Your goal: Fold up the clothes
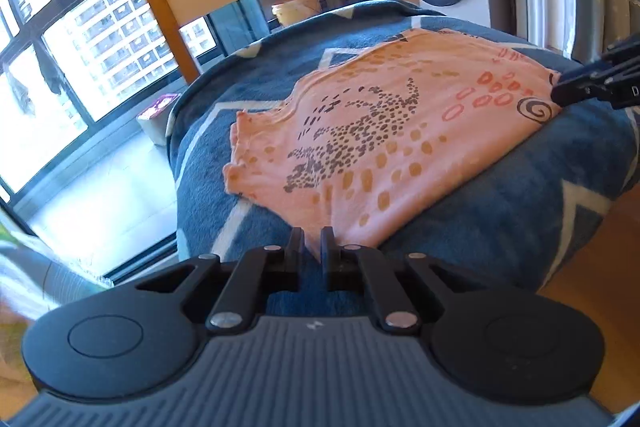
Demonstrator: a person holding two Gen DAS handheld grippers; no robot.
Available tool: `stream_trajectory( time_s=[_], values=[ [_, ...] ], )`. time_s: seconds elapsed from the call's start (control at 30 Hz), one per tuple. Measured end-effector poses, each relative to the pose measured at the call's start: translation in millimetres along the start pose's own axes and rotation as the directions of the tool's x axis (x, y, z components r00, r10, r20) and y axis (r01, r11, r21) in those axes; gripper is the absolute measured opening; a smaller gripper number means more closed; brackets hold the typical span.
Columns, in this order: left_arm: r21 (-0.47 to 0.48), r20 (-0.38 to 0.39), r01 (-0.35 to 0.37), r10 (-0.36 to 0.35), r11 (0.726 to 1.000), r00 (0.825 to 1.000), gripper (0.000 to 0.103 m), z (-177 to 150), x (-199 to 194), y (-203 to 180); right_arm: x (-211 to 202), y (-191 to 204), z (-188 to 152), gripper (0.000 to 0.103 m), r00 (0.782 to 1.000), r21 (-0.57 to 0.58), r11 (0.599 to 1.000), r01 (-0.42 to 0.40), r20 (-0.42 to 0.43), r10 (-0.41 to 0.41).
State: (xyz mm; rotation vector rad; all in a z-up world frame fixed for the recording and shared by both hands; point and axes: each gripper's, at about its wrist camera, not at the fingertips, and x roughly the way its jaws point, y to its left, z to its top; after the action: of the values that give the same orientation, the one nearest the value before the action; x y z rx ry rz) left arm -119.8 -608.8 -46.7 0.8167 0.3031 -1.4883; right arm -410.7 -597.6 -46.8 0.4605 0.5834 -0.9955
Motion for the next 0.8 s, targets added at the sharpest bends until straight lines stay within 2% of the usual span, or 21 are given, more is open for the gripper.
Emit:
stream_trajectory(
  time_s=[0.03, 0.07, 0.1, 0.13, 0.17, 0.3, 0.37, 0.4, 0.43, 0.5, 0.53, 0.67, 0.8],
  values=[
    [-0.022, -0.009, -0.003, 0.003, 1.0, 1.0, 0.006, -1, -4, 1, -3, 1, -1, 0.044, 1.0, 0.008, 1.0, 0.007, -0.01, -0.007],
    [-0.051, -0.015, -0.011, 0.01, 0.999, 1.0, 0.013, -2, -10, 2, -7, 2, -3, 0.06, 1.0, 0.022, 1.0, 0.016, -0.013, -0.016],
    [-0.076, -0.017, -0.02, 0.018, 0.997, 1.0, 0.021, -3, -17, 2, -12, 4, -5, 0.064, 1.0, 0.038, 0.999, 0.025, -0.013, -0.025],
    [-0.101, -0.016, -0.019, 0.017, 0.995, 1.0, 0.038, -4, -23, 2, -17, 5, -8, 0.069, 1.0, 0.055, 0.998, 0.028, -0.012, -0.027],
    [-0.132, -0.013, -0.012, 0.01, 0.991, 1.0, 0.047, -6, -30, 1, -21, 5, -11, 0.072, 1.0, 0.071, 0.997, 0.027, -0.01, -0.027],
    [-0.202, -0.018, 0.016, -0.02, 0.979, 1.0, 0.058, -9, -45, -9, -35, 7, -21, 0.084, 0.999, 0.134, 0.99, 0.036, 0.0, -0.036],
    [-0.225, -0.013, 0.033, -0.037, 0.974, 0.999, 0.069, -9, -48, -13, -38, 8, -24, 0.094, 0.999, 0.147, 0.988, 0.042, 0.006, -0.044],
    [-0.231, -0.01, 0.033, -0.036, 0.972, 0.999, 0.071, -9, -49, -15, -39, 8, -26, 0.096, 0.999, 0.15, 0.988, 0.047, 0.007, -0.048],
    [-0.237, -0.006, 0.033, -0.035, 0.971, 0.999, 0.078, -9, -50, -17, -39, 8, -27, 0.099, 0.999, 0.153, 0.987, 0.053, 0.005, -0.054],
    [-0.245, -0.001, 0.025, -0.026, 0.969, 1.0, 0.089, -8, -52, -21, -38, 6, -29, 0.1, 0.998, 0.167, 0.984, 0.065, -0.005, -0.065],
    [-0.247, -0.001, 0.022, -0.023, 0.969, 1.0, 0.092, -8, -52, -23, -38, 5, -29, 0.101, 0.997, 0.174, 0.982, 0.071, -0.01, -0.07],
    [-0.25, 0.001, 0.02, -0.021, 0.968, 1.0, 0.101, -6, -53, -27, -37, 7, -29, 0.101, 0.997, 0.172, 0.982, 0.081, -0.02, -0.079],
    [-0.263, 0.002, 0.004, -0.004, 0.965, 1.0, 0.102, -4, -54, -29, -39, 9, -25, 0.101, 0.996, 0.177, 0.981, 0.084, -0.024, -0.081]
  ],
)
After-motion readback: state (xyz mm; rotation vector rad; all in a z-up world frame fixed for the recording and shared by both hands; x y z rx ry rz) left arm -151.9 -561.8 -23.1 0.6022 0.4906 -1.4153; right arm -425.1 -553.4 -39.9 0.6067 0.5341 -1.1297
